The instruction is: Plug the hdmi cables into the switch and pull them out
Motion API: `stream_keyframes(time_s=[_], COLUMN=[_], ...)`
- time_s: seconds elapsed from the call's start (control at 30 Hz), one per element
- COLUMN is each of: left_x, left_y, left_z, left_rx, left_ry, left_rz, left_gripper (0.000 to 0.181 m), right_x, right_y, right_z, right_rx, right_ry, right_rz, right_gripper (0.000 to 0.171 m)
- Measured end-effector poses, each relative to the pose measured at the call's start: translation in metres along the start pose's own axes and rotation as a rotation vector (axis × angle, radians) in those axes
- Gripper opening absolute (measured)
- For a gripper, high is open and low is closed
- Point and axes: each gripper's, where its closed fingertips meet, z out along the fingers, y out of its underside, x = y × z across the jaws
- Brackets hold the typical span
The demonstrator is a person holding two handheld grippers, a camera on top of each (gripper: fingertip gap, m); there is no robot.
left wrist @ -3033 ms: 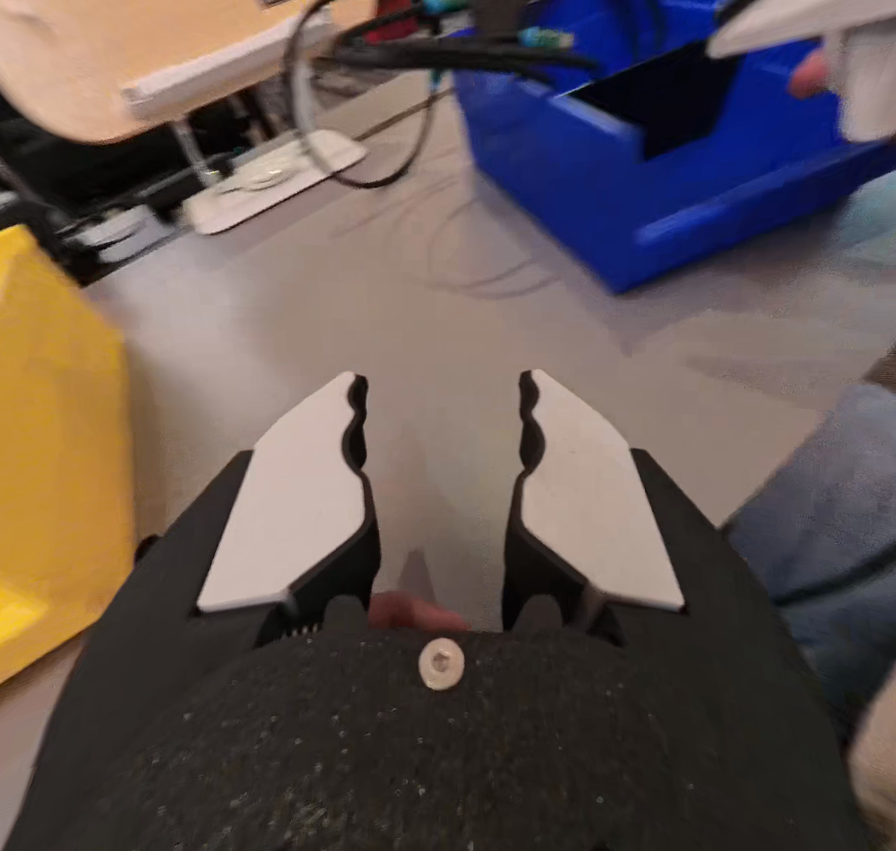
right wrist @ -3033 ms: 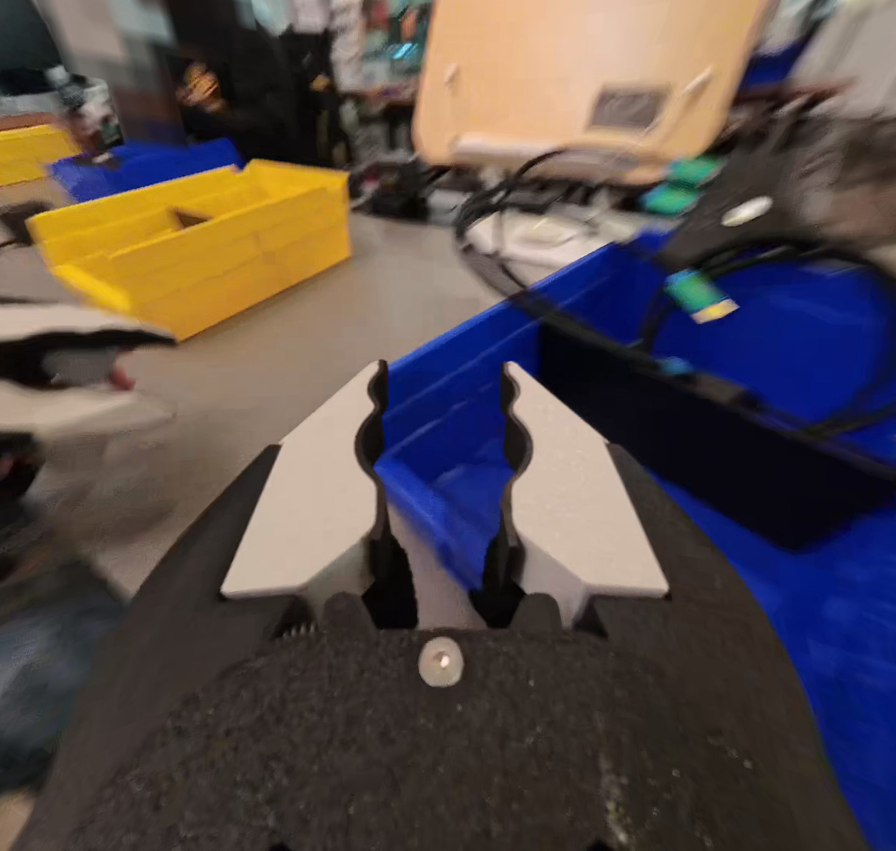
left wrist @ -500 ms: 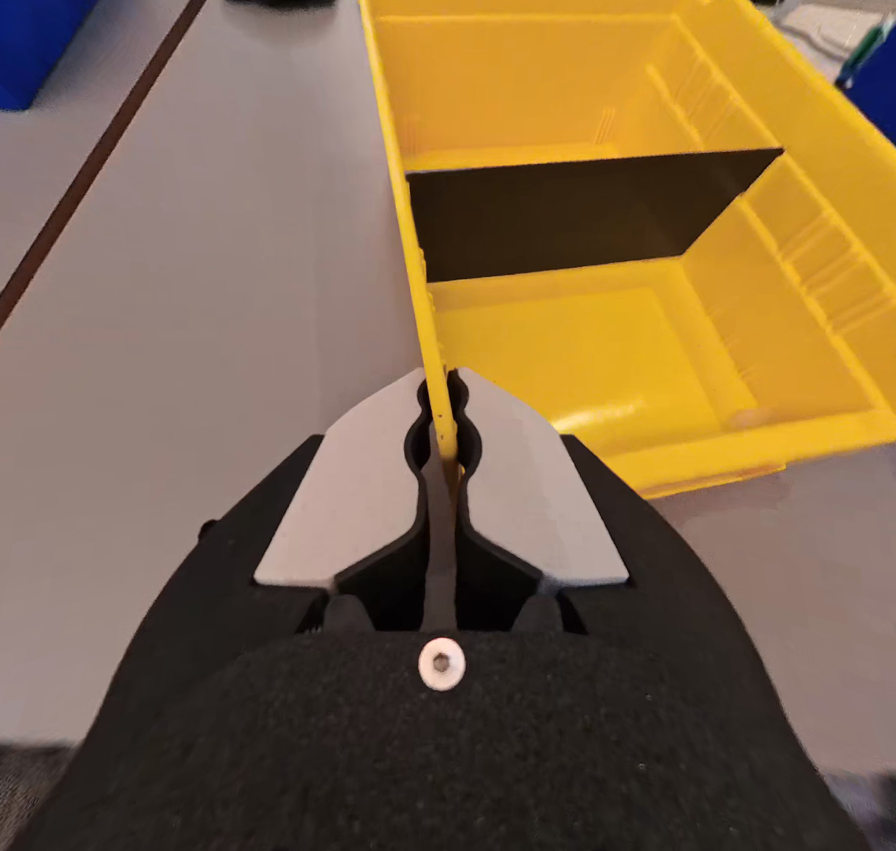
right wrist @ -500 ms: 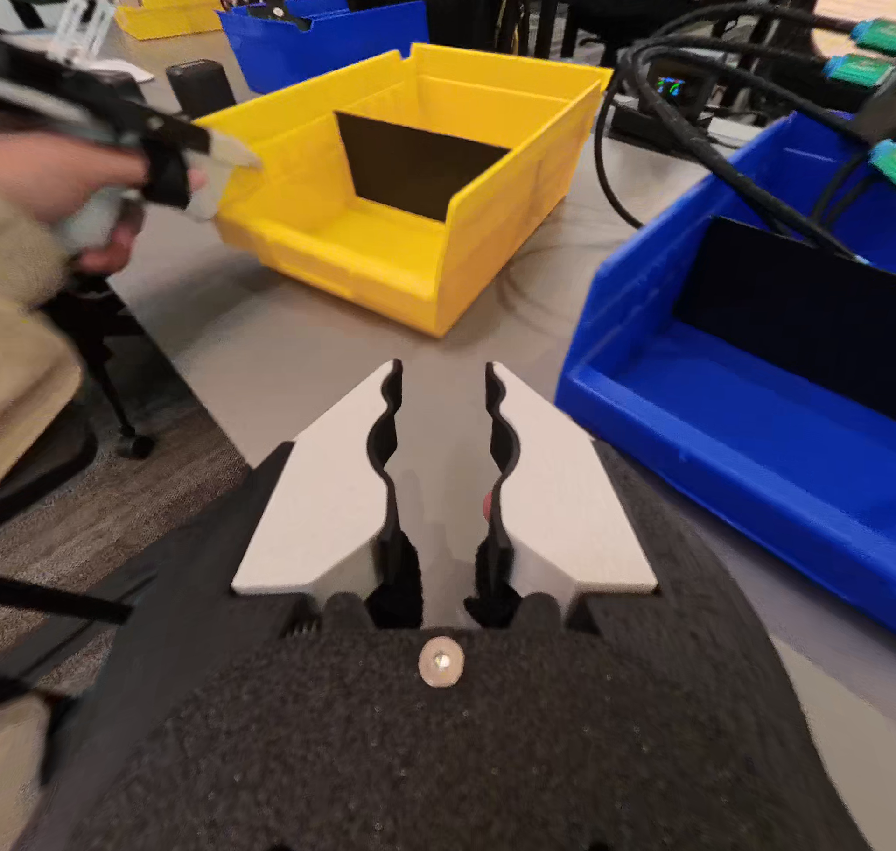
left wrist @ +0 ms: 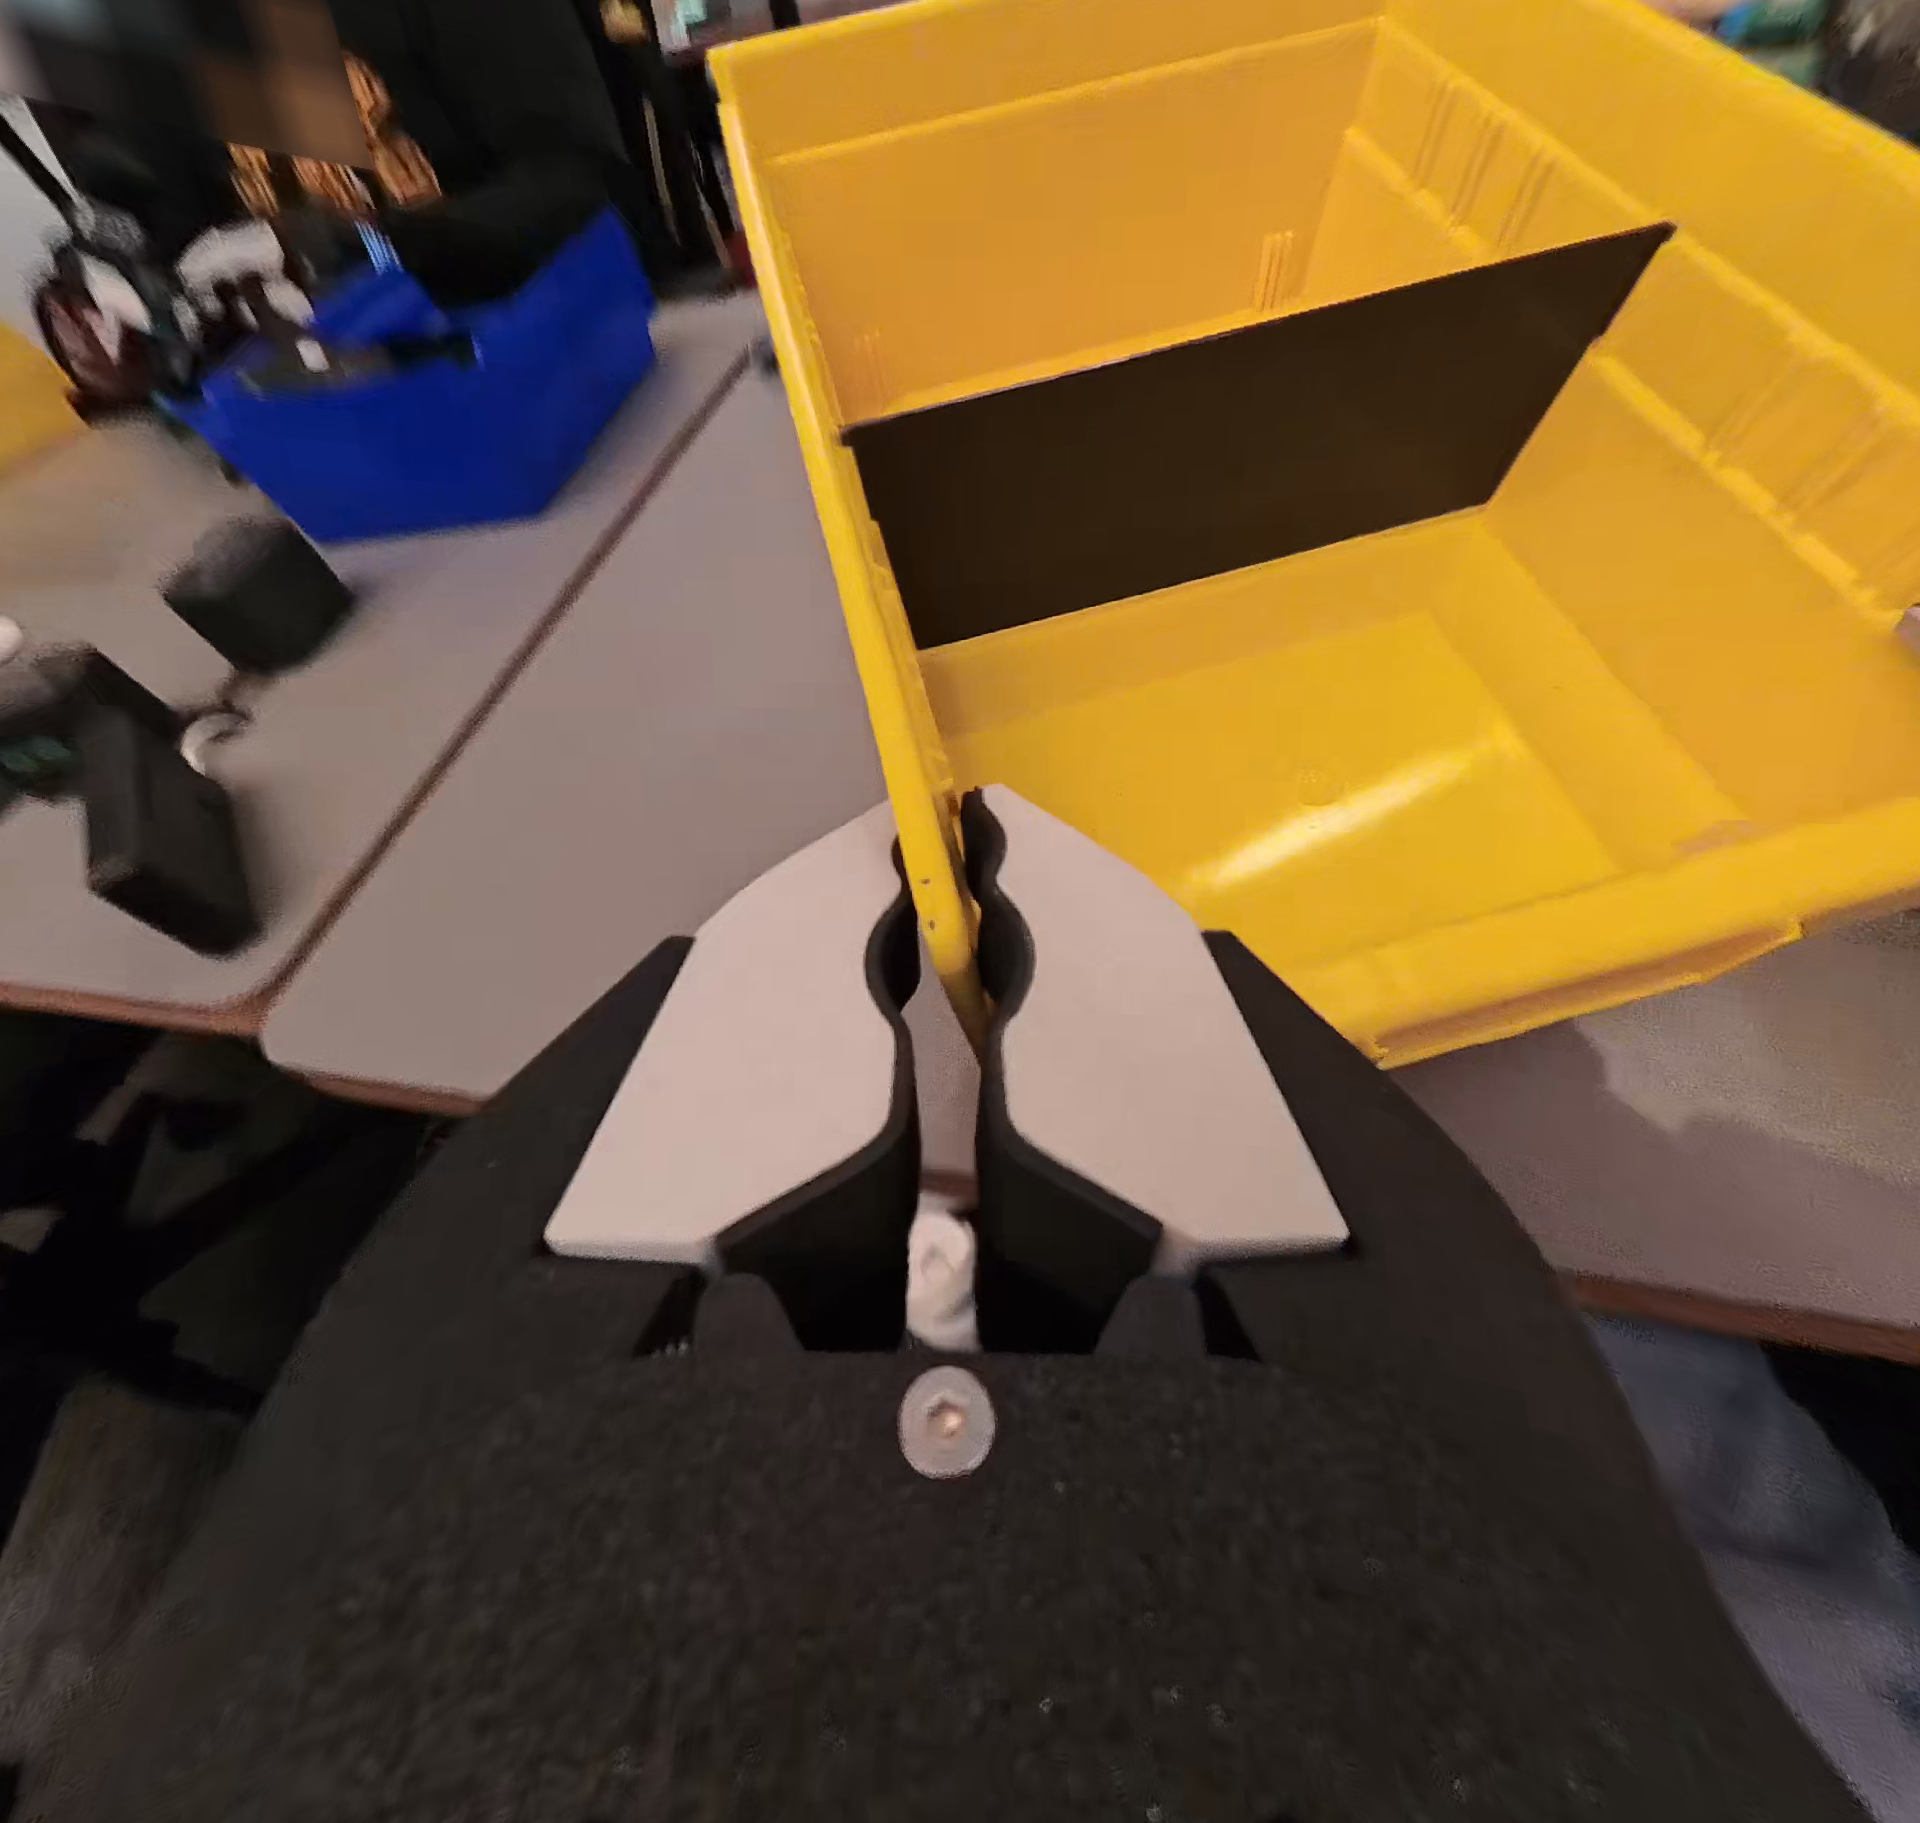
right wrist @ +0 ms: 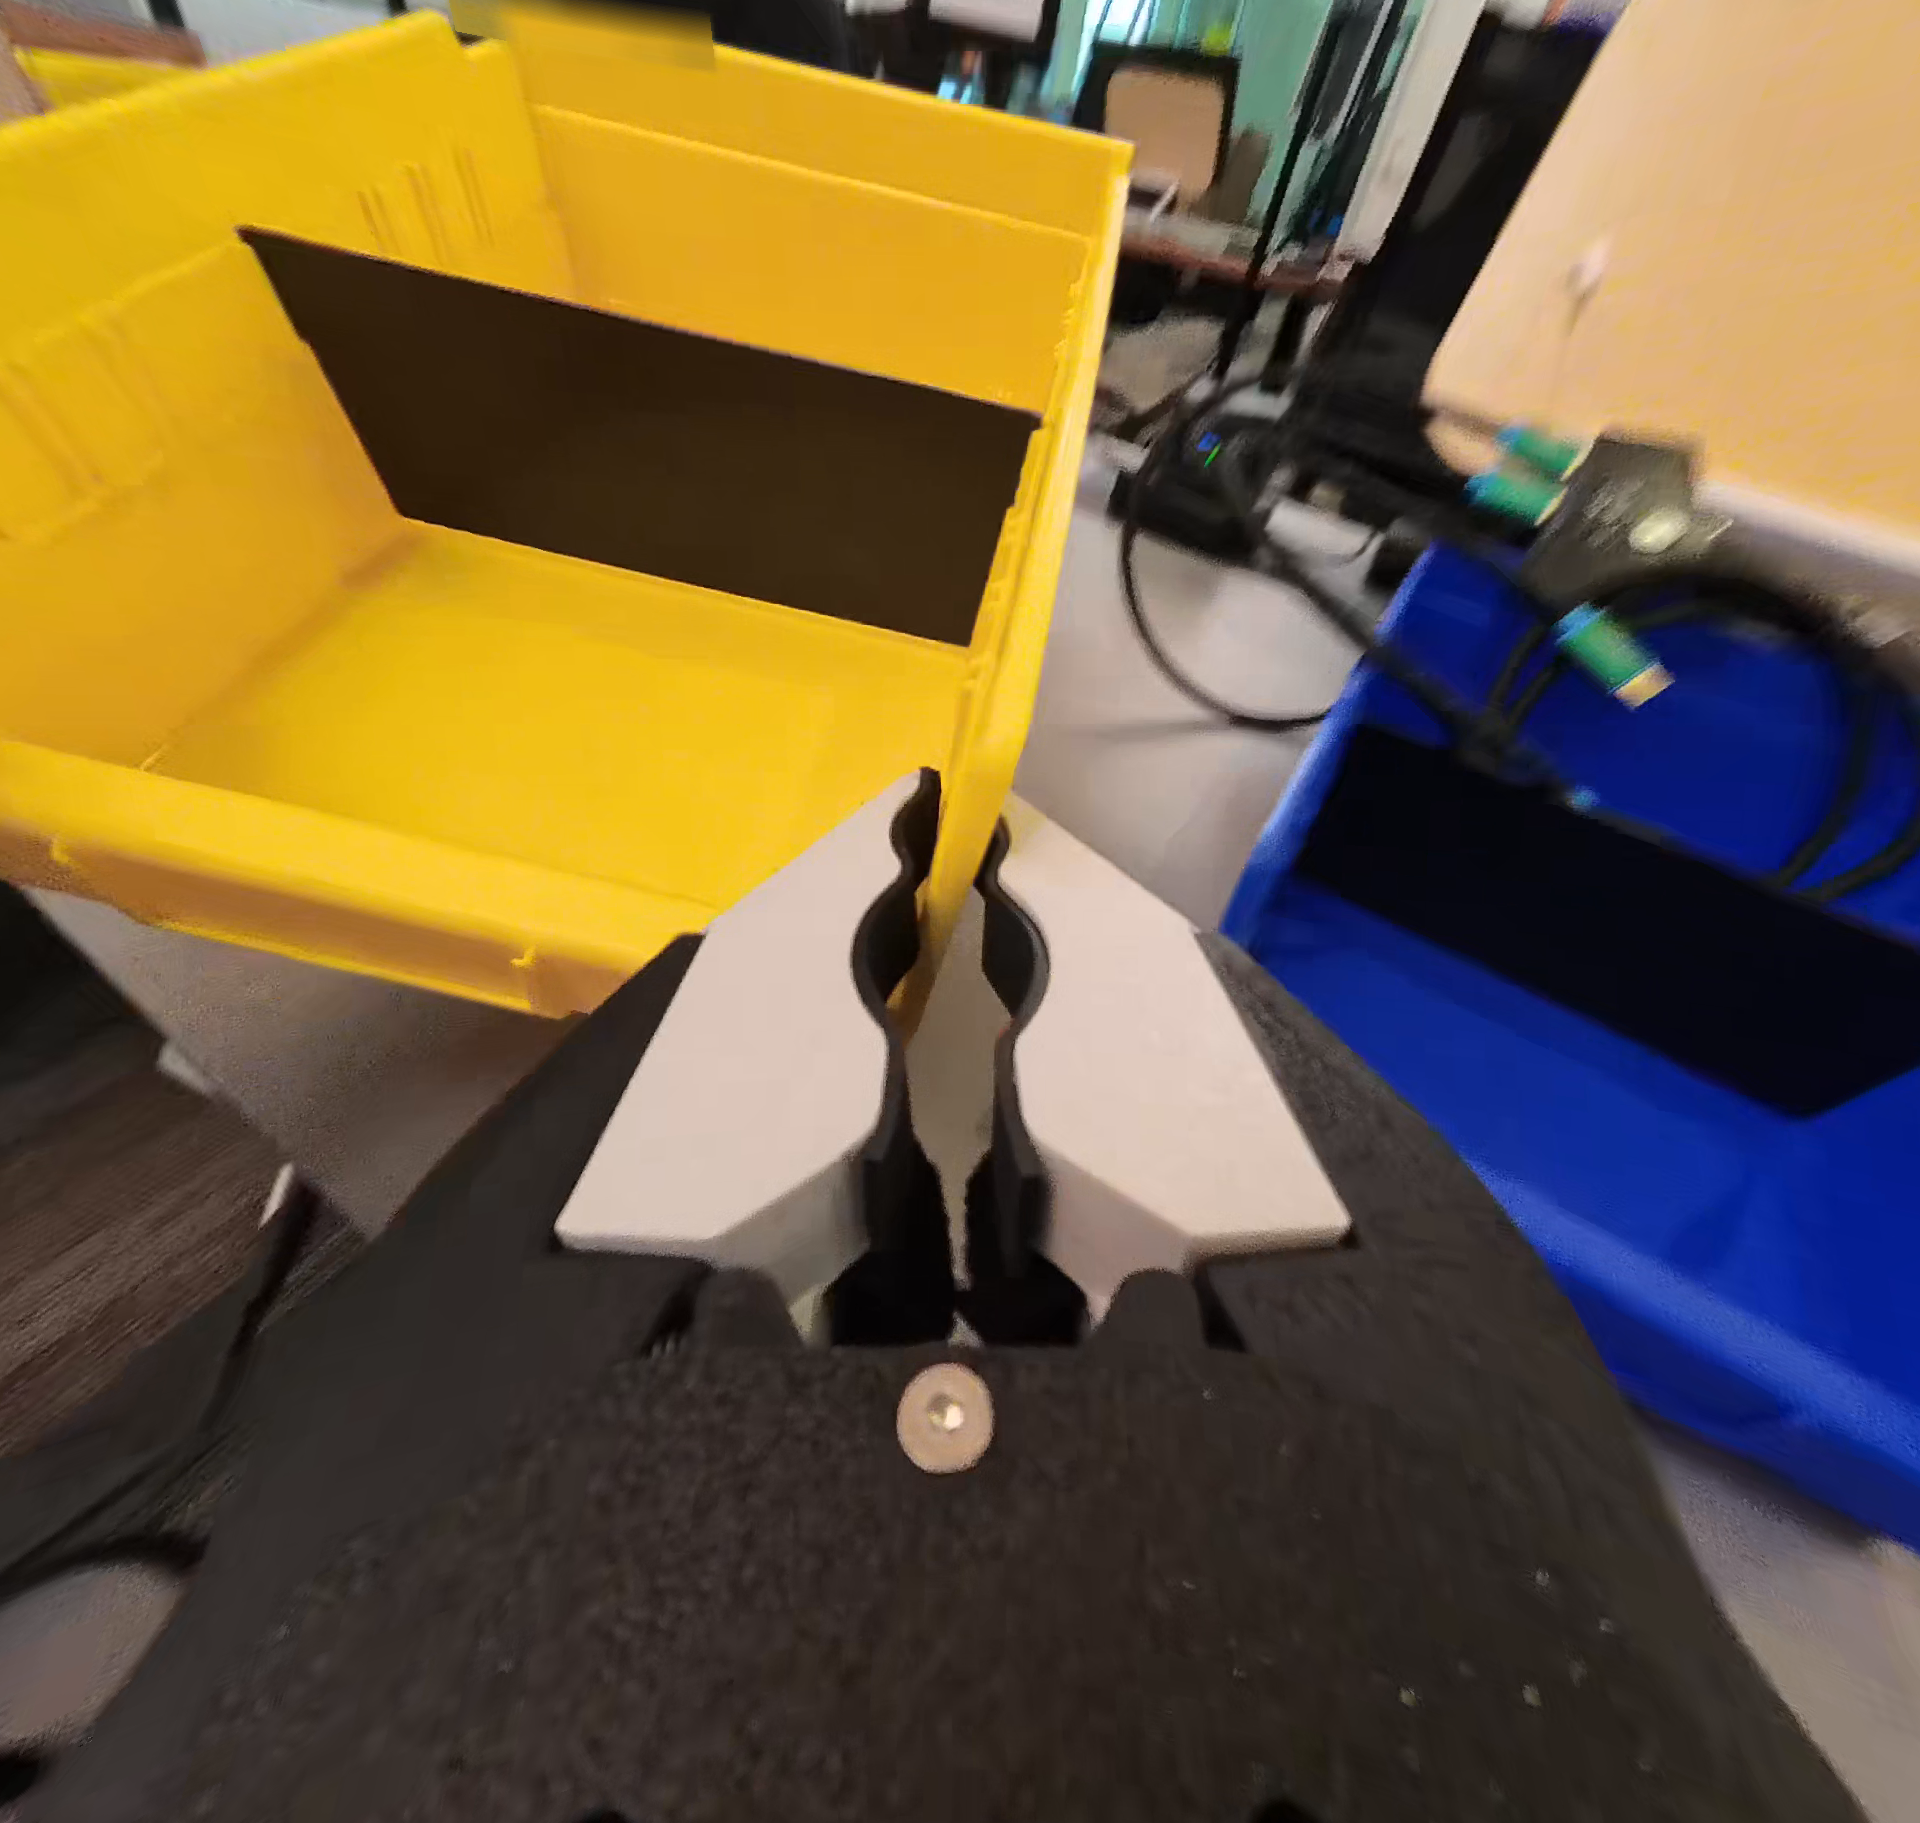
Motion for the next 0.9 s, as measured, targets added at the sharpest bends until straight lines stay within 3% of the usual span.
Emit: stream_keyframes(time_s=[0.03,0.13,0.27,0.47,0.57,0.67,0.77,0.9], left_x=[0.005,0.038,0.116,0.319,0.434,0.518,0.561,0.573], left_y=[-0.017,-0.071,-0.138,-0.190,-0.178,-0.140,-0.103,-0.067], left_z=[-0.002,-0.003,0.008,0.037,0.044,0.042,0.043,0.056], left_rx=[0.037,0.130,0.229,0.280,0.247,0.184,0.094,-0.022], left_ry=[0.008,0.064,0.166,0.402,0.497,0.584,0.608,0.628], left_rz=[0.009,0.034,0.082,0.103,0.128,0.156,0.177,0.126], left_gripper=[0.005,0.005,0.006,0.007,0.007,0.008,0.009,0.011], right_x=[0.009,0.054,0.141,0.329,0.425,0.483,0.510,0.519], right_y=[-0.014,-0.053,-0.090,-0.076,-0.030,0.032,0.098,0.134], right_z=[-0.005,-0.025,-0.064,-0.133,-0.172,-0.210,-0.219,-0.206], right_rx=[0.036,0.115,0.205,0.200,0.101,0.002,-0.106,-0.204], right_ry=[0.019,0.093,0.211,0.526,0.655,0.684,0.633,0.567], right_rz=[-0.007,0.001,-0.036,0.021,0.062,-0.006,0.114,0.145], right_gripper=[0.003,0.003,0.005,0.002,0.001,0.001,0.000,0.001])
